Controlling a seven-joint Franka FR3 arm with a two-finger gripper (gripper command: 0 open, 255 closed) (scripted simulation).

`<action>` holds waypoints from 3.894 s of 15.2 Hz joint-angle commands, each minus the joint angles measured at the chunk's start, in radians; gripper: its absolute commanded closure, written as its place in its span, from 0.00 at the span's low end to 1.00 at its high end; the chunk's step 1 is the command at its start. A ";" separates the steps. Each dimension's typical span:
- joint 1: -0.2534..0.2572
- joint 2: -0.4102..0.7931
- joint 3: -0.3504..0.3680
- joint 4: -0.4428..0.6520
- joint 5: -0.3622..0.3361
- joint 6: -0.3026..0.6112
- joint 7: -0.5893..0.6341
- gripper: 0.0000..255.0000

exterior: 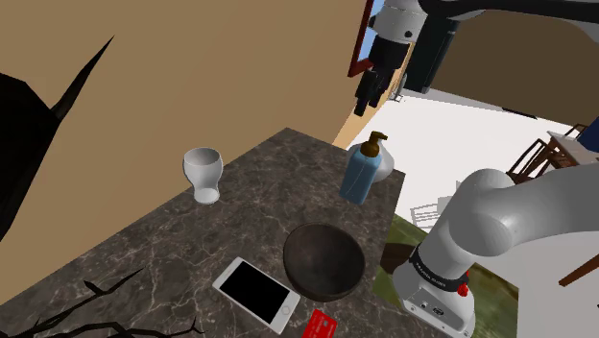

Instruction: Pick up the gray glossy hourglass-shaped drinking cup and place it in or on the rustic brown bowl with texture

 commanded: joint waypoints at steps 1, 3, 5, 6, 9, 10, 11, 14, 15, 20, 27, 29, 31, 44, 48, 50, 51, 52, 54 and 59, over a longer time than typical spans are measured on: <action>0.000 0.000 0.000 0.000 0.000 0.000 0.000 0.00; 0.012 0.051 0.026 0.004 0.021 0.045 0.029 0.00; 0.023 0.105 0.052 0.012 0.040 0.090 0.056 0.00; 0.028 0.133 0.065 0.018 0.049 0.112 0.070 0.00; 0.042 0.223 0.102 0.044 0.070 0.174 0.110 0.00; 0.047 0.254 0.114 0.056 0.076 0.194 0.123 0.00; 0.051 0.285 0.126 0.068 0.081 0.213 0.136 0.00; 0.062 0.383 0.161 0.112 0.091 0.267 0.176 0.00; 0.066 0.417 0.172 0.130 0.092 0.284 0.189 0.00; 0.083 0.590 0.225 0.234 0.085 0.353 0.259 0.00; 0.116 0.847 0.279 0.431 0.036 0.410 0.363 0.00; 0.131 0.923 0.288 0.500 0.016 0.415 0.392 0.00; 0.149 1.001 0.295 0.575 -0.006 0.416 0.420 0.00; 0.224 1.274 0.291 0.796 -0.076 0.462 0.494 0.00; 0.225 1.278 0.291 0.794 -0.077 0.468 0.495 0.00; 0.225 1.278 0.291 0.794 -0.077 0.468 0.495 0.00; 0.225 1.278 0.291 0.794 -0.077 0.468 0.495 0.00; 0.225 1.278 0.291 0.794 -0.077 0.468 0.495 0.00; 0.225 1.278 0.291 0.793 -0.077 0.468 0.495 1.00; 0.225 1.279 0.291 0.794 -0.077 0.468 0.495 1.00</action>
